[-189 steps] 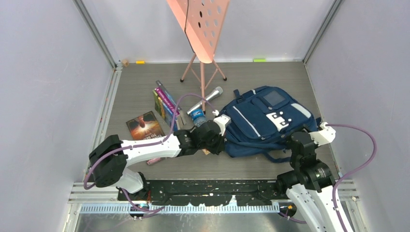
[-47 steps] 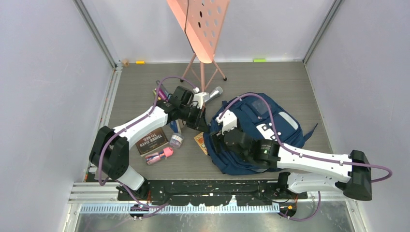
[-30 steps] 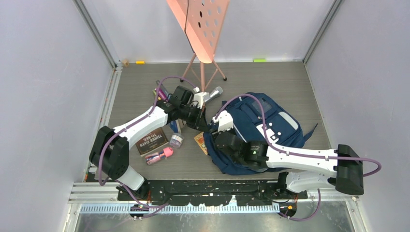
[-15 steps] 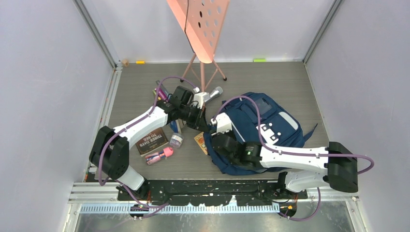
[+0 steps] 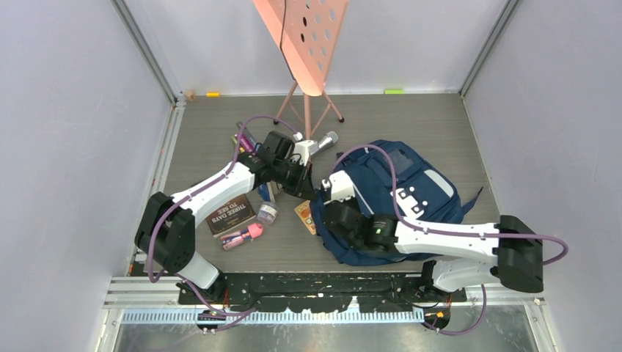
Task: Pack the student bag
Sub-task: Unzip the student bag at the center of the board.
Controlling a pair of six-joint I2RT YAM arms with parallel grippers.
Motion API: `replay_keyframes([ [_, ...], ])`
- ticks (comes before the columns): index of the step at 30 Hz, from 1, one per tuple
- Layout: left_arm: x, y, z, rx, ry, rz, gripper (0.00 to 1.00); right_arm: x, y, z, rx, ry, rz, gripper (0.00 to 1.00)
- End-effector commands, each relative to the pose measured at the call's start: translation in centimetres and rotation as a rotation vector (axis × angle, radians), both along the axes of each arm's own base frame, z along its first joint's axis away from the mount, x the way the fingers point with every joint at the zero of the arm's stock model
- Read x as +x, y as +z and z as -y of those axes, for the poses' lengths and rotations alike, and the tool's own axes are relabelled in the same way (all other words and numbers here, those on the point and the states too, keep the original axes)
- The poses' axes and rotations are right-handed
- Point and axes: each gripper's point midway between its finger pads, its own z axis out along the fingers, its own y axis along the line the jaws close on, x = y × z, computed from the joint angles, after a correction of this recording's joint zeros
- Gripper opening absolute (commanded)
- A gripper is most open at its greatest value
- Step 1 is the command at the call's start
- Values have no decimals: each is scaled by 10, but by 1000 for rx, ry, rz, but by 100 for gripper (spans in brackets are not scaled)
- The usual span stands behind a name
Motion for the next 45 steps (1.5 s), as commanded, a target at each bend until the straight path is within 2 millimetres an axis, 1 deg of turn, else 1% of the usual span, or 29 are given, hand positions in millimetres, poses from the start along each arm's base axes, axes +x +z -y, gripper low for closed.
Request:
replay_keyframes([
  [1, 17, 16, -8, 41, 41, 123, 0, 12, 68, 42, 43, -145, 171, 0],
  [4, 23, 17, -6, 46, 67, 121, 0, 12, 101, 62, 41, -153, 254, 0],
  [8, 35, 26, 2, 45, 113, 152, 0, 9, 136, 75, 92, -140, 311, 0],
  [9, 38, 27, 4, 59, 119, 173, 0, 8, 139, 76, 93, -131, 313, 0],
  [10, 40, 28, 7, 71, 123, 191, 0, 6, 149, 78, 115, -115, 319, 0],
  [11, 42, 29, 10, 81, 126, 204, 0, 4, 149, 80, 105, -101, 312, 0],
  [12, 45, 29, 13, 84, 133, 214, 0, 1, 158, 80, 127, -77, 310, 0],
  [13, 49, 28, 17, 82, 144, 217, 0, -1, 157, 83, 111, -63, 300, 0],
  [14, 54, 27, 21, 71, 157, 222, 0, -4, 166, 83, 137, -44, 295, 0],
  [15, 59, 26, 26, 58, 173, 225, 0, -7, 163, 87, 114, -31, 280, 0],
  [16, 65, 25, 29, 48, 192, 226, 0, -10, 172, 89, 142, -16, 277, 0],
  [17, 72, 23, 32, 45, 210, 234, 0, -13, 170, 93, 122, -8, 261, 0],
  [18, 79, 17, 34, 50, 225, 235, 0, -15, 179, 96, 154, -5, 261, 0],
  [19, 85, 14, 38, 49, 239, 238, 0, -18, 178, 100, 143, 4, 248, 0],
  [20, 90, 12, 42, 38, 247, 241, 0, -22, 186, 101, 176, 24, 244, 1],
  [21, 95, 10, 48, 26, 248, 241, 0, -26, 186, 104, 178, 38, 235, 0],
  [24, 110, 5, 65, -15, 248, 253, 0, -36, 195, 103, 215, 109, 210, 0],
  [28, 126, -2, 81, -33, 256, 286, 0, -43, 206, 109, 255, 130, 206, 0],
  [30, 131, -9, 88, -32, 258, 293, 0, -44, 212, 112, 275, 132, 212, 0],
  [33, 131, -15, 98, -33, 242, 300, 0, -46, 219, 116, 295, 129, 225, 0],
  [36, 128, -14, 102, -26, 224, 327, 0, -44, 220, 121, 292, 105, 237, 0],
  [38, 126, -11, 101, -25, 215, 340, 0, -38, 221, 131, 285, 39, 254, 0],
  [39, 125, -7, 100, -27, 215, 349, 1, -33, 221, 140, 280, -39, 271, 0],
  [40, 123, -3, 98, -30, 213, 363, 8, -30, 220, 145, 279, -89, 277, 0],
  [41, 120, 0, 95, -27, 212, 377, 16, -26, 222, 158, 262, -172, 304, 0],
  [42, 118, 5, 92, -31, 214, 401, 28, -23, 221, 163, 251, -215, 313, 0],
  [43, 114, 10, 88, -32, 215, 422, 38, -21, 223, 174, 230, -284, 339, 0],
  [44, 108, 13, 83, -27, 213, 436, 52, -20, 222, 176, 217, -309, 347, 0],
  [45, 106, 21, 81, -42, 215, 466, 60, -18, 223, 181, 207, -351, 364, 0],
])
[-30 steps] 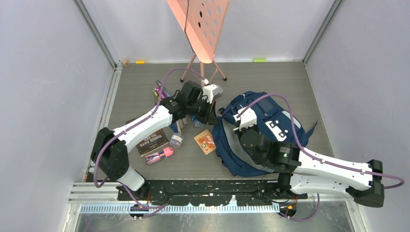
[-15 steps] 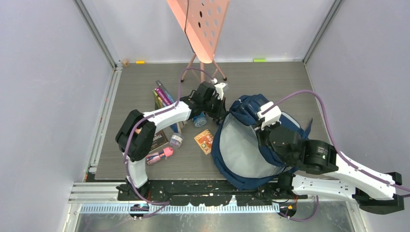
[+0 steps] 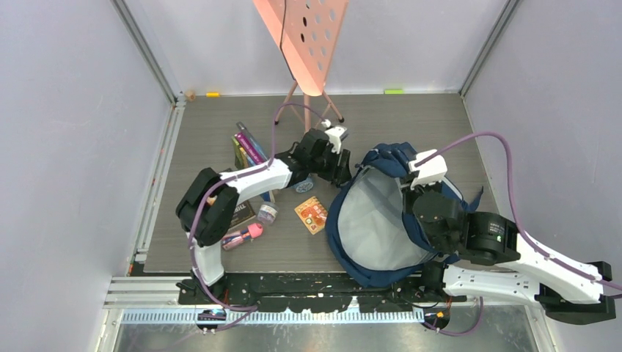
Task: Pack the student bag
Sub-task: Unzip the student bag at the center of the board.
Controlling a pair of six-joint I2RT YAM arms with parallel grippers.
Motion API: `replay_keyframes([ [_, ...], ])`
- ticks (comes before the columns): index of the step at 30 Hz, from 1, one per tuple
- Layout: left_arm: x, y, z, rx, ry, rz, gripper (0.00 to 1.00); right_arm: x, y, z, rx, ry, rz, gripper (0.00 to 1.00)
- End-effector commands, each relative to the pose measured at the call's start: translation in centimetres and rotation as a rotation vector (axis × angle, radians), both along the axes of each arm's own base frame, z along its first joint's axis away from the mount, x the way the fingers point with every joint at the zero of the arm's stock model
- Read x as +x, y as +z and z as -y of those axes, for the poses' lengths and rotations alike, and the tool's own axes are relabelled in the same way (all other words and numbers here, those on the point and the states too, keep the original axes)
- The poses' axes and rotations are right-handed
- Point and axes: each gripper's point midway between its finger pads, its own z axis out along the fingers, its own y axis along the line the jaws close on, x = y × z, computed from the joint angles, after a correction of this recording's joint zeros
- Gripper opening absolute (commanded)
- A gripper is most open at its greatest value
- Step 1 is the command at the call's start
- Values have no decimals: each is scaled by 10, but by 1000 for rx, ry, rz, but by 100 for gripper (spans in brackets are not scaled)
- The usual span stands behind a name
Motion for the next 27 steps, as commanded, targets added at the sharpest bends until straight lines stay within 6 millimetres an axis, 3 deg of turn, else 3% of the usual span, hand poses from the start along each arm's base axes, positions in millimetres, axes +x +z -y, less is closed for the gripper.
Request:
replay_keyframes([
  [1, 4, 46, -24, -16, 62, 178, 66, 13, 51, 38, 156, -301, 163, 0],
  [7, -34, 63, -43, -22, 18, 188, 78, 26, 39, 27, 146, -304, 158, 0],
  [11, -56, 77, -57, -45, 3, 173, 81, 47, 19, 22, 150, -305, 81, 0],
  [14, -66, 90, -74, -30, 32, 174, 84, 67, 4, 31, 147, -355, 24, 0],
  [20, -65, 93, -140, 112, 275, 109, 91, 86, -9, 35, 153, -397, -16, 0],
  [27, -57, 118, -206, 21, 519, 119, 94, 84, -16, 34, 192, -389, -29, 0],
])
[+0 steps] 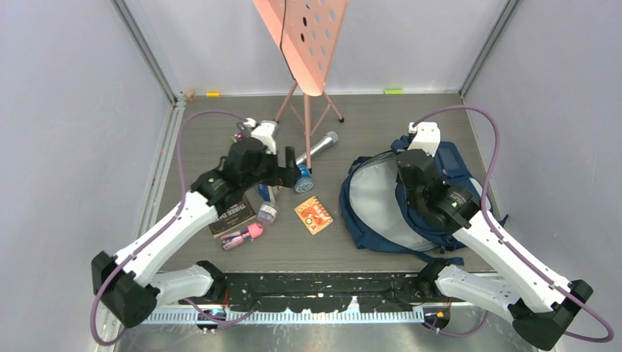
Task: Pack the student bag
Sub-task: Unzip the student bag at the center of the board, then pick up the book from the center of the board.
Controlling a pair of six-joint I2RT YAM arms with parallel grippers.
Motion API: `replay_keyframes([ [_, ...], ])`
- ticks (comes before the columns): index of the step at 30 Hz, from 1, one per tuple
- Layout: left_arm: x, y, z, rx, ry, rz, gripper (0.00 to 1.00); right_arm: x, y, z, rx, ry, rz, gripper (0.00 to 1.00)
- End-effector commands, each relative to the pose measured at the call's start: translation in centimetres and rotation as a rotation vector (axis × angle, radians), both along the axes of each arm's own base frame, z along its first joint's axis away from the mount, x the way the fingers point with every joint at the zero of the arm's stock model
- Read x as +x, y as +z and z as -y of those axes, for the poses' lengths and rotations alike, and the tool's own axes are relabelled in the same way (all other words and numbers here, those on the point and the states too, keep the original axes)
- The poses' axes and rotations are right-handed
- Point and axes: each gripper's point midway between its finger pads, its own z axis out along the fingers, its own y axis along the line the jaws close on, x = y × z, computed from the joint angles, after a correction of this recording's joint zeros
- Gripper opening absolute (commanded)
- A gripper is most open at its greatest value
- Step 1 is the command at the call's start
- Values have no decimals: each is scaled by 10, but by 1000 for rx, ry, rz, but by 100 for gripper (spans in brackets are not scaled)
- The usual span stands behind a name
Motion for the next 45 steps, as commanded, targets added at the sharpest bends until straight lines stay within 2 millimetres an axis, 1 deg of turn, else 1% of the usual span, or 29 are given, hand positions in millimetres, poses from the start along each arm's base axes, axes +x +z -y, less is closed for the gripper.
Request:
replay_keyframes([
  [1, 5, 13, -47, -55, 179, 15, 94, 2, 18, -2, 105, -12, 82, 0],
  [5, 14, 3, -75, -73, 258, -20, 89, -1, 18, 0, 120, -11, 89, 0],
  [7, 20, -4, -81, -105, 286, -47, 86, -3, 19, 1, 128, -12, 95, 0],
  [10, 23, -6, -76, -169, 288, -55, 86, -4, 18, 1, 132, -11, 95, 0],
  [14, 26, -15, -85, -165, 352, -45, 85, -5, 17, 1, 133, -8, 95, 0],
  [18, 28, -26, -91, -159, 375, -55, 81, -6, 17, 2, 132, -7, 97, 0],
  [22, 31, -34, -93, -160, 376, -74, 78, -6, 18, 2, 134, -6, 100, 0],
  [32, 39, -49, -89, -164, 328, -124, 73, -7, 17, 1, 139, 3, 101, 0],
  [41, 37, -64, -99, -131, 350, -154, 65, -6, 16, 1, 130, 0, 99, 1],
  [45, 32, -66, -101, -126, 350, -155, 64, -6, 15, 1, 128, 0, 97, 0],
])
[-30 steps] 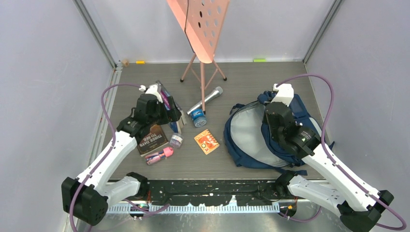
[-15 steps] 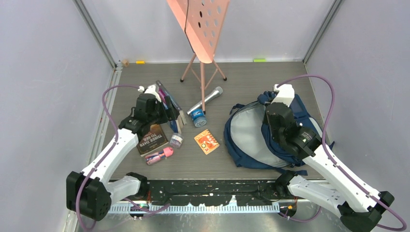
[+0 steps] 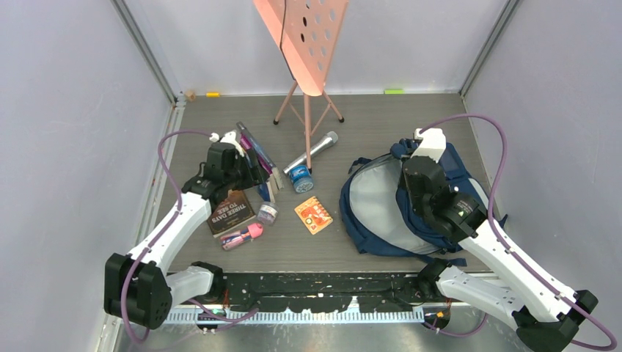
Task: Pack the student bag
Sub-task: Pick up the book from the center of the board.
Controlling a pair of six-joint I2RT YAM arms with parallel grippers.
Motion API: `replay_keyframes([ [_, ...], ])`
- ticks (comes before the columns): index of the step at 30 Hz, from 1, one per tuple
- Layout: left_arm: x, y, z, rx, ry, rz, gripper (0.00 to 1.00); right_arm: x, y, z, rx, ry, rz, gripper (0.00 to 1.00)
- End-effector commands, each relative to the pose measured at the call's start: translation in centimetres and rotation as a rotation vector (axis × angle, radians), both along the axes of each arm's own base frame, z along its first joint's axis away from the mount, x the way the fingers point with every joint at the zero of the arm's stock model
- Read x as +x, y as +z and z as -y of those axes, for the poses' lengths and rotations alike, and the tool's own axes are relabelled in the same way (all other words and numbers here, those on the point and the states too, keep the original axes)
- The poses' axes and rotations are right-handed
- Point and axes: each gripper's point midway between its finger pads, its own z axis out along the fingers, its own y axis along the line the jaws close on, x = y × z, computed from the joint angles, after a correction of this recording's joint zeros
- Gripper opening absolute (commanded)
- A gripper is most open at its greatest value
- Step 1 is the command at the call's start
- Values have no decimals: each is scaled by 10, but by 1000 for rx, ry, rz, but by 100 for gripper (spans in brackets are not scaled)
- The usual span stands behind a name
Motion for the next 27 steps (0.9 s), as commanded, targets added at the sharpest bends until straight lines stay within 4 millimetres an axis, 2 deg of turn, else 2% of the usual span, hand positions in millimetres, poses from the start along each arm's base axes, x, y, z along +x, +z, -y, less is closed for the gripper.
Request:
replay_keyframes([
  [1, 1, 4, -3, 7, -12, 35, 64, 5, 20, 3, 57, -39, 81, 0],
  [15, -17, -7, -24, 15, 51, 33, 61, 5, 19, 3, 61, -37, 79, 0],
  [20, -10, -13, -28, -69, 78, 31, 57, 5, 19, 2, 71, -35, 81, 0],
  [27, 13, -15, -42, -79, 119, 36, 50, 5, 15, 0, 79, -31, 72, 0],
])
